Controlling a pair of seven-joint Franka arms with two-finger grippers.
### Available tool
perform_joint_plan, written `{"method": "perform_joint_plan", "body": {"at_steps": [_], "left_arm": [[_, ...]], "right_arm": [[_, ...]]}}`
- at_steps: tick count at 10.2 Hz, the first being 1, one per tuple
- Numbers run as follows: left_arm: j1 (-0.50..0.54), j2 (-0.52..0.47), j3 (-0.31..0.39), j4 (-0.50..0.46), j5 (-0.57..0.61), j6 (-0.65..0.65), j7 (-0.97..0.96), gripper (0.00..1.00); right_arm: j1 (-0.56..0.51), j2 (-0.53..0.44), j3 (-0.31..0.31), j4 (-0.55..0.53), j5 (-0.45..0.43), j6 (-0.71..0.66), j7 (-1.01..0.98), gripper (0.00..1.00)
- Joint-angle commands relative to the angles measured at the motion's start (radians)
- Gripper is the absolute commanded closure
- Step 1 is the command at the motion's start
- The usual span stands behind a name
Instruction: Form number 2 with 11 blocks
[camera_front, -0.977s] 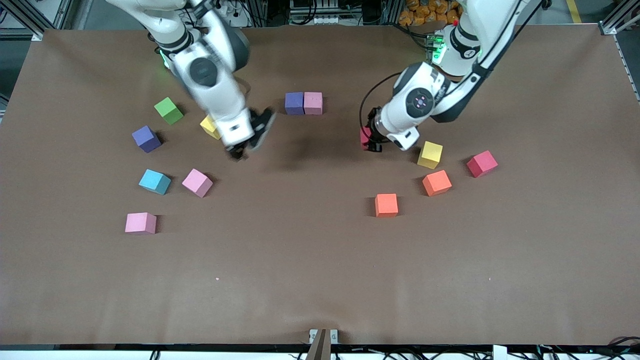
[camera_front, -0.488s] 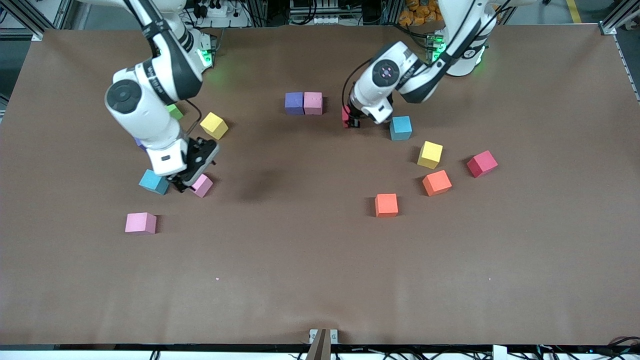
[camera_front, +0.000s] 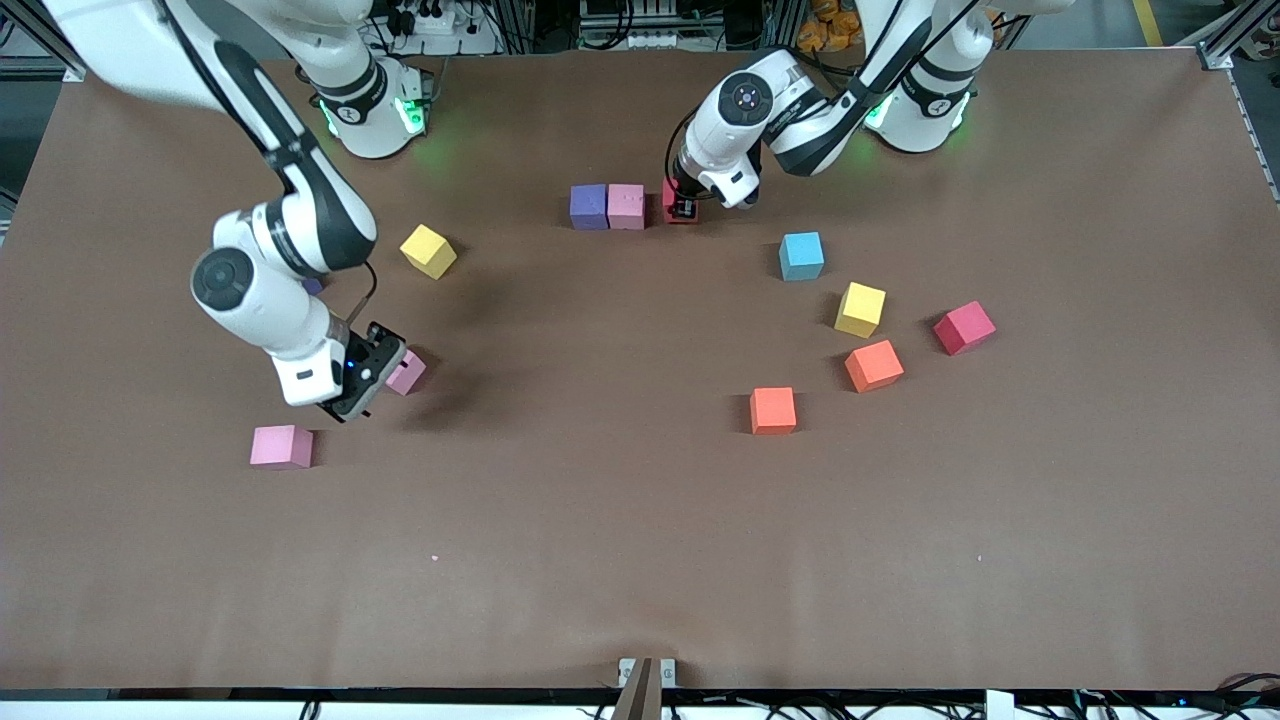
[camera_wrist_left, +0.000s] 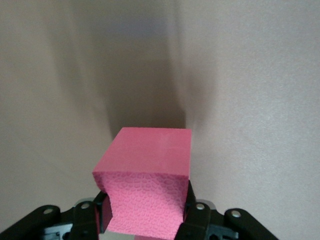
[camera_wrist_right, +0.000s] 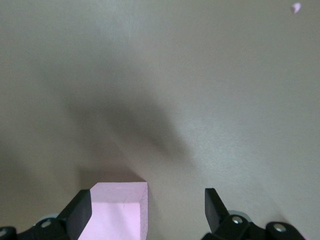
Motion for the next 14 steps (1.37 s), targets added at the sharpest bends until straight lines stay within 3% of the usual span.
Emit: {"method": "perform_joint_plan", "body": {"at_steps": [1,4,9,14], "left_arm": [[-0.008,-0.023,-0.005,-0.019,-0.032,0.043,-0.003,1.0],[-0.011,-0.013,-0.005,-0.017,-0.03,0.076,-0.003,1.0],[-0.016,0.02,-0.003,-0.005,-0.029,0.091,-0.003,1.0],[-0.016,0.079,0.003,0.046,-0.022,0.093,0.003,1.0]], "right_arm": [[0.007,0.027,-0.016,0.023,-0.012,-0.013,-0.04,0.0],[-0.007,0.027,-0.016,-0.011,-0.009,-0.036,-0.096,0.0],[-0.017,-0.011,-0.009,-0.014,0.004,-0.194,-0.086,0.0],[-0.005,0.013,-0.012,-0.085,0.001,-0.008,-0.099,0.0]]}}
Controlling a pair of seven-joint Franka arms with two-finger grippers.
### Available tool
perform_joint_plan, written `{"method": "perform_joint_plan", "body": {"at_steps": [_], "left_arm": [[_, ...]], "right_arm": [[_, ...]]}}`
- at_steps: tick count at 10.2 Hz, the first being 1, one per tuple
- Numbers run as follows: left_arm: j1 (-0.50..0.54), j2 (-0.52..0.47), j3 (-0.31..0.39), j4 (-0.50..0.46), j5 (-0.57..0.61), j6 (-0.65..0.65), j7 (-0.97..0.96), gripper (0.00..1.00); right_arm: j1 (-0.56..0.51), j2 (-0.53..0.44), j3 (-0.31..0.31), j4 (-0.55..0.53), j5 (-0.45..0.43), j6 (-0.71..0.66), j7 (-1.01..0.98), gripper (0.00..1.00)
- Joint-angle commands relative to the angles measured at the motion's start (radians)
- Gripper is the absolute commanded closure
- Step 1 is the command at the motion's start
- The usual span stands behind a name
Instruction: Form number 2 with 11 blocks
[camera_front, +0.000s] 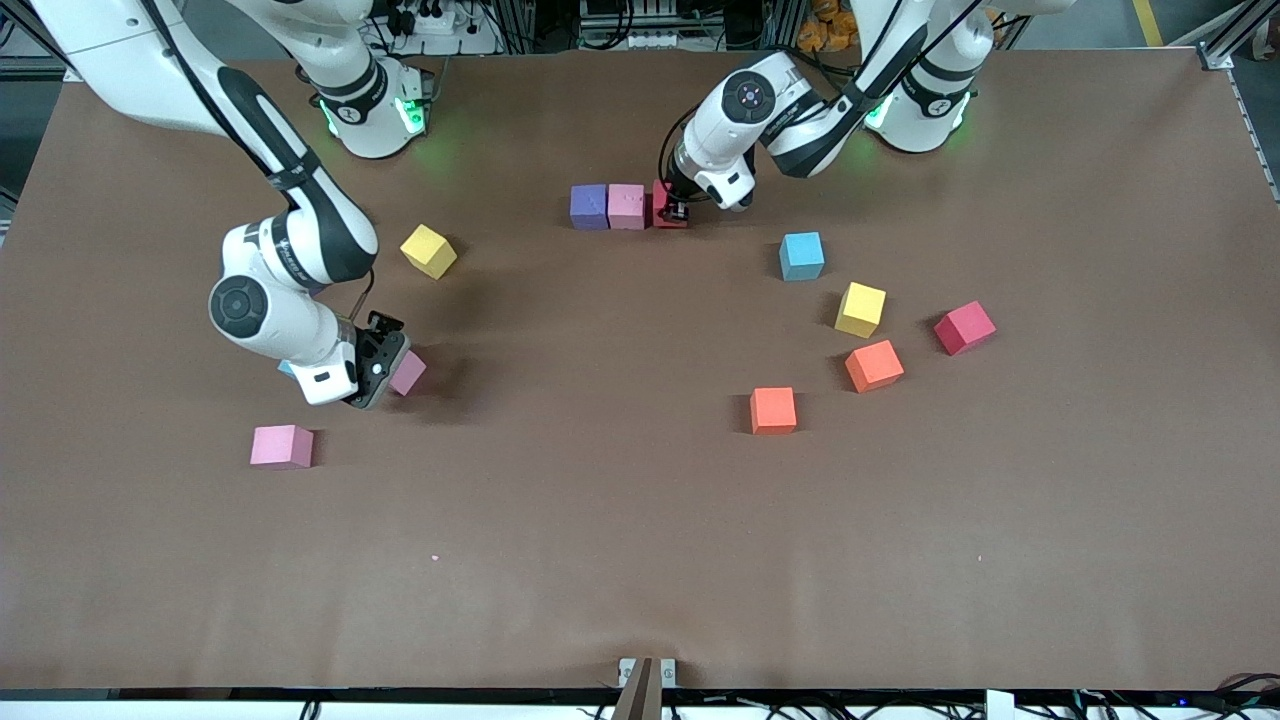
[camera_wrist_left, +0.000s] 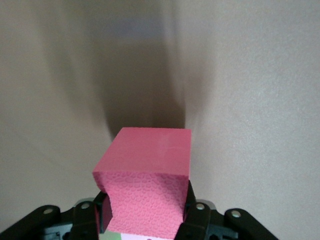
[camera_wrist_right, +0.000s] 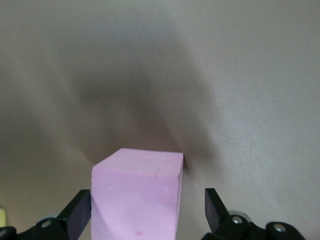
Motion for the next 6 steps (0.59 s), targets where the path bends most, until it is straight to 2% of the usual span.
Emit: {"method": "perform_joint_plan", "body": {"at_steps": [1,3,5,6], "left_arm": [[-0.009,0.04,0.001,0.028,-0.022,0.015,0.003,1.0],[-0.017,0.052,0.001,0.029,-0.021,0.015,0.003,1.0],[-0.025,0.072,0.019,0.037,-0.019,0.022,0.004,1.0],[-0.029,0.08,0.021,0.043,-0.018,0.022,0.004,1.0]], "right_arm": [[0.003,0.0,0.005,-0.033,0.002,0.043,-0.016,0.0],[0.003,0.001,0.004,-0.047,0.002,0.045,-0.006,0.0],[0.004,-0.005,0.002,-0.049,-0.001,0.045,0.004,0.08],[0.038,-0.03,-0.001,-0.055,0.0,0.036,0.029,0.19]]}}
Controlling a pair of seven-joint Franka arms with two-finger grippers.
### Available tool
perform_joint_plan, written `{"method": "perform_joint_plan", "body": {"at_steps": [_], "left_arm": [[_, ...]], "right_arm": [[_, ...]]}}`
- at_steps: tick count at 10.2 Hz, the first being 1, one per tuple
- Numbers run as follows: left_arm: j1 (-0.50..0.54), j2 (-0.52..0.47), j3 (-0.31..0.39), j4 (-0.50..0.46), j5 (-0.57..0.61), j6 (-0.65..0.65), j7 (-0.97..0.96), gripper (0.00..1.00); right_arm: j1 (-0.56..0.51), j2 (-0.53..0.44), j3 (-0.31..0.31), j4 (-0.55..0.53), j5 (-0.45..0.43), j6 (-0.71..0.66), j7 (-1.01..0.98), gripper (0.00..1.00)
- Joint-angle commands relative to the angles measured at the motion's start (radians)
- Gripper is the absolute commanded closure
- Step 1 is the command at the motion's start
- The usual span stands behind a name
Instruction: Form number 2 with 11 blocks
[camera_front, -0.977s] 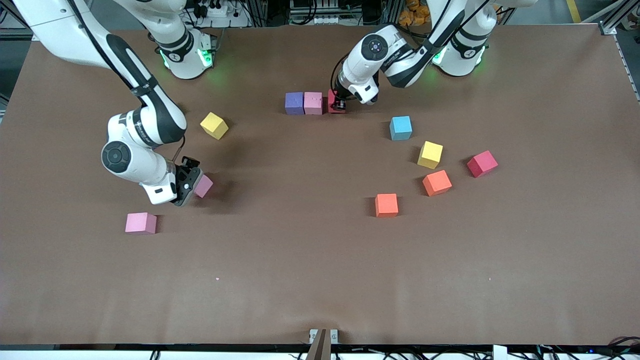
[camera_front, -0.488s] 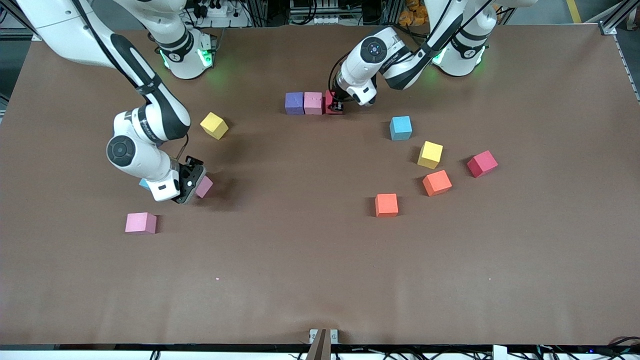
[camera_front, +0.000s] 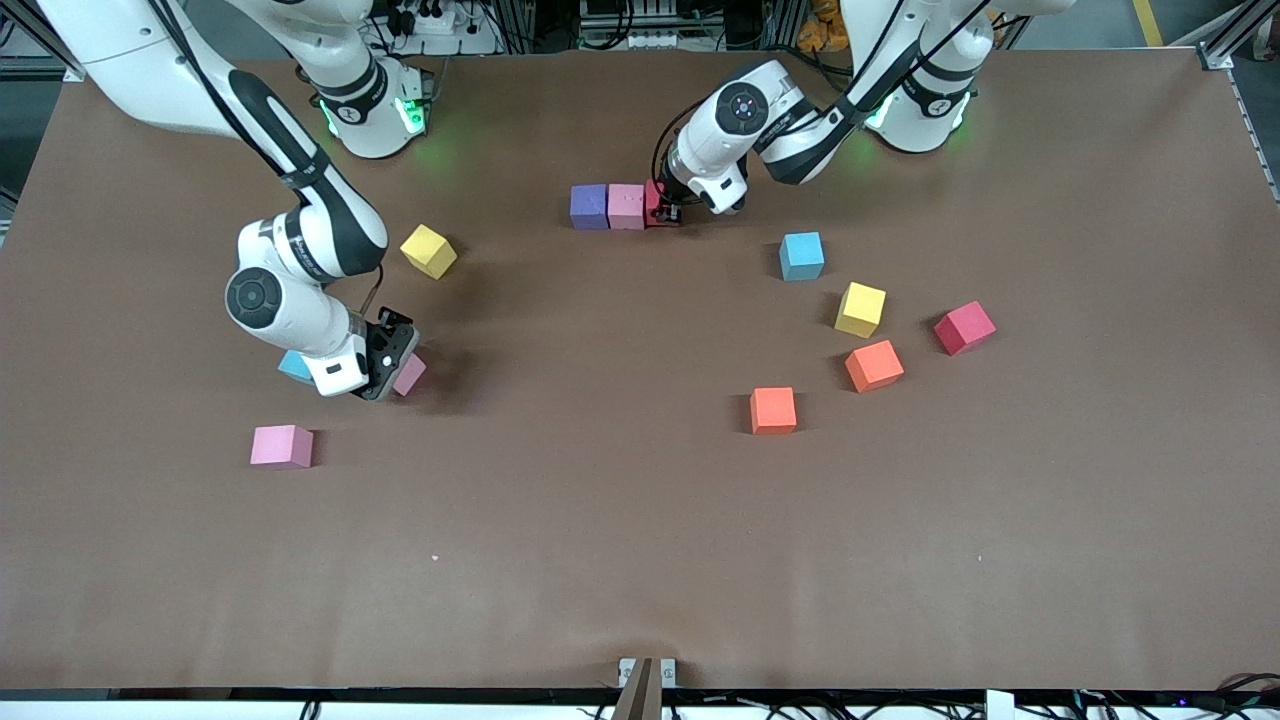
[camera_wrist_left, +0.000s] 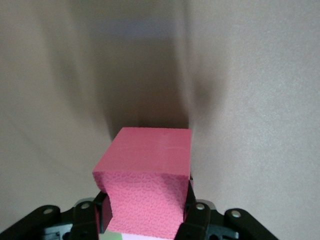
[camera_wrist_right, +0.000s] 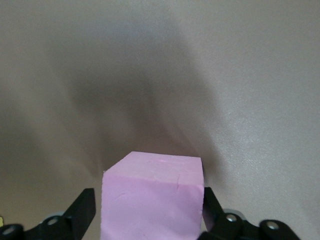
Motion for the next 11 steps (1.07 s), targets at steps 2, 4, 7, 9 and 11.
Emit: {"method": "perform_joint_plan", "body": {"at_steps": [2,4,7,9,11], "left_arm": [[-0.024,0.021,0.021,0.019,-0.018,0.015,0.004,1.0],[-0.044,0.029,0.047,0.034,-0.016,0.015,0.006,1.0],[-0.053,0.03,0.073,0.058,-0.015,-0.012,0.006,0.0],[-0.072,0.024,0.073,0.06,-0.012,-0.042,0.006,0.0],[-0.075,-0.011,0.069,0.06,-0.012,-0.094,0.0,0.0]], "right_arm": [[0.04,-0.046,-0.003,-0.025,-0.01,-0.001,0.066,0.47],[0.045,-0.087,-0.003,-0.014,-0.044,-0.006,0.075,0.58],[0.179,-0.167,-0.017,0.048,-0.041,-0.189,0.215,0.61],[0.233,-0.166,-0.015,0.094,-0.032,-0.239,0.314,0.61],[0.296,-0.167,-0.015,0.104,-0.029,-0.241,0.459,0.62]]}}
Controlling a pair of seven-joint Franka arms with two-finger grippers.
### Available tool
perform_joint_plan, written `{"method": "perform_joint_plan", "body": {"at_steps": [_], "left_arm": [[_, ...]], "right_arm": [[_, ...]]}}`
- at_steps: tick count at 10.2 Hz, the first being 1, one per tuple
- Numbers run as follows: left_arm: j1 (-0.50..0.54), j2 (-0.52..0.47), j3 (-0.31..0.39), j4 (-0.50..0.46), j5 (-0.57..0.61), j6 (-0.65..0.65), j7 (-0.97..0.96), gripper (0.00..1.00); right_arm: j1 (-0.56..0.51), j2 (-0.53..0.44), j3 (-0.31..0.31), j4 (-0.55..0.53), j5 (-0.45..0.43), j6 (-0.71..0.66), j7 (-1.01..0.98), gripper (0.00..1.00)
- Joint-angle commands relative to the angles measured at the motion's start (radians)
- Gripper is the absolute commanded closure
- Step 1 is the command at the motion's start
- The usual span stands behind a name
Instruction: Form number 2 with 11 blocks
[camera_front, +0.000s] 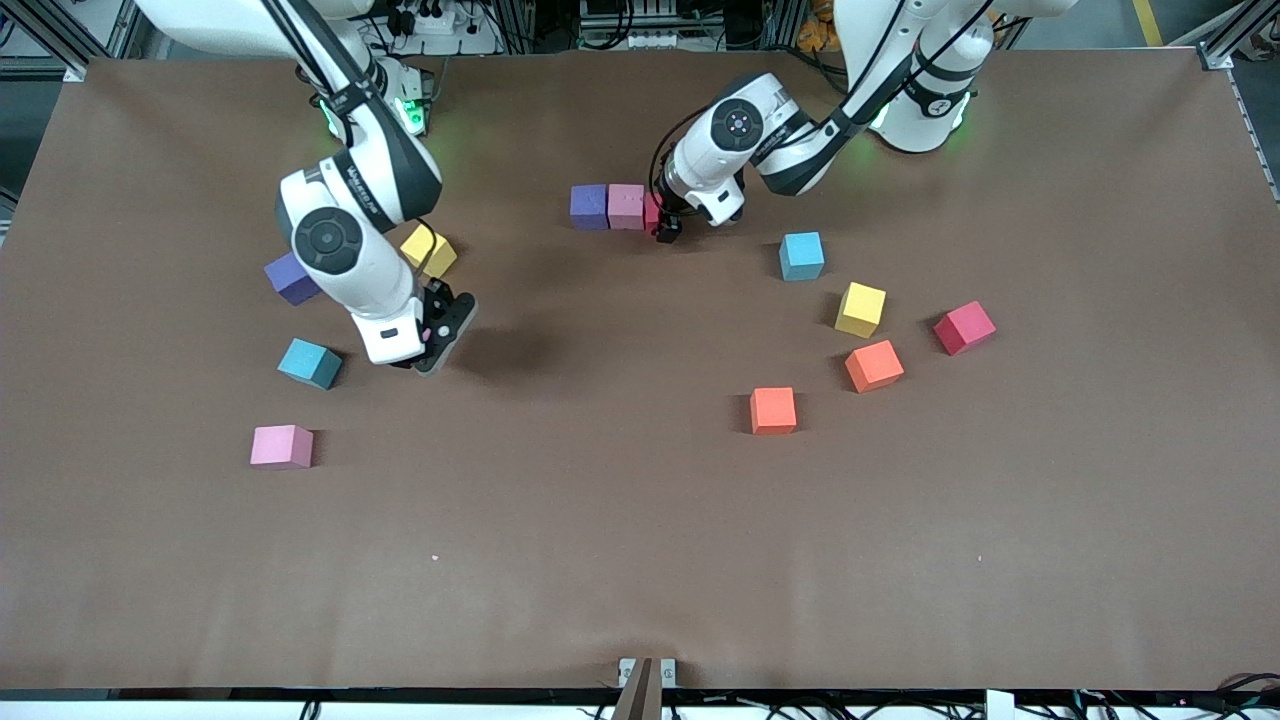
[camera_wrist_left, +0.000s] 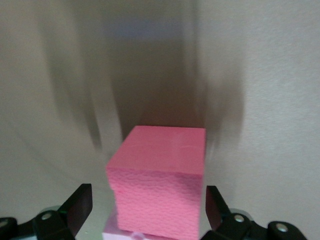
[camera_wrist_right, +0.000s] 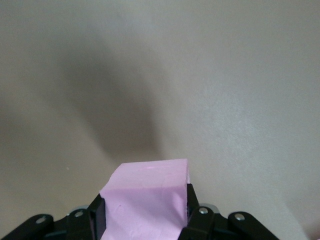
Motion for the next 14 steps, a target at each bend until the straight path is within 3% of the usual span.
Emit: {"method": "perform_joint_plan", "body": {"at_steps": [1,3,6,8,11,14], "left_arm": [[-0.016,-0.052,0.004,0.009,-0.012,-0.065,-0.003,0.0],[-0.008,-0.089,-0.009,0.01,-0.013,-0.103,-0.032,0.0],[0.012,-0.1,-0.003,0.048,-0.015,-0.157,-0.04,0.0],[0.058,-0.102,0.001,0.097,-0.012,-0.235,-0.038,0.0],[0.182,-0.126,0.001,0.118,0.08,-0.313,-0.031,0.0],[0.381,-0.131,0.001,0.154,0.253,-0.371,0.004,0.0]], "right_arm": [[0.09,-0.02,-0.013,0.013,0.012,-0.014,0.171,0.64],[0.181,-0.026,-0.013,0.03,0.103,-0.023,0.315,0.64],[0.266,-0.018,-0.011,0.064,0.116,-0.026,0.513,0.64],[0.276,-0.015,-0.01,0.064,0.116,-0.023,0.543,0.63],[0.269,-0.011,-0.004,0.062,0.116,-0.023,0.585,0.63],[0.286,0.014,0.042,0.058,0.116,0.063,0.809,0.63]]}}
